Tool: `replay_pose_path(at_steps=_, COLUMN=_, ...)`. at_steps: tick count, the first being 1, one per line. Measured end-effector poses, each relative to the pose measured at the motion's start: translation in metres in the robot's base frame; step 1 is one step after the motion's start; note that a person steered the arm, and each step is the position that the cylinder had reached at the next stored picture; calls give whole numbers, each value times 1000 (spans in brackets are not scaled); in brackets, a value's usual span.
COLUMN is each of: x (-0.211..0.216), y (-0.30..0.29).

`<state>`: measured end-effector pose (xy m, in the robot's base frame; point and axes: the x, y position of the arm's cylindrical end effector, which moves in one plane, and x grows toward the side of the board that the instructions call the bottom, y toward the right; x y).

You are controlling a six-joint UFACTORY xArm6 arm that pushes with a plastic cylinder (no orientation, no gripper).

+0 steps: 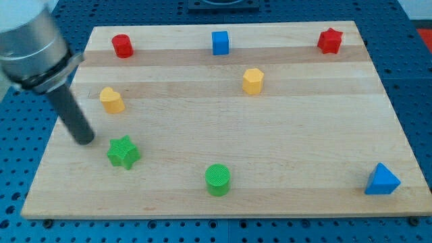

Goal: Push the green star to the top left of the green circle

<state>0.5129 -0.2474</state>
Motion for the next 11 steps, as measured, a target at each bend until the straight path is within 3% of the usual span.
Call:
replay_pose_path(at_steps=1, x=77, y=15)
replay_pose_path(at_steps=2, x=94, y=40)
replay_pose_path(at_steps=3, x=90, y=40)
replay_pose_path(at_steps=5, x=27, y=56)
replay_pose_path(at_steps=8, x=-24, y=140)
replay_pose_path(at_steps=9, x=-36, y=162)
replay_pose_path(at_steps=11, x=-30, y=154)
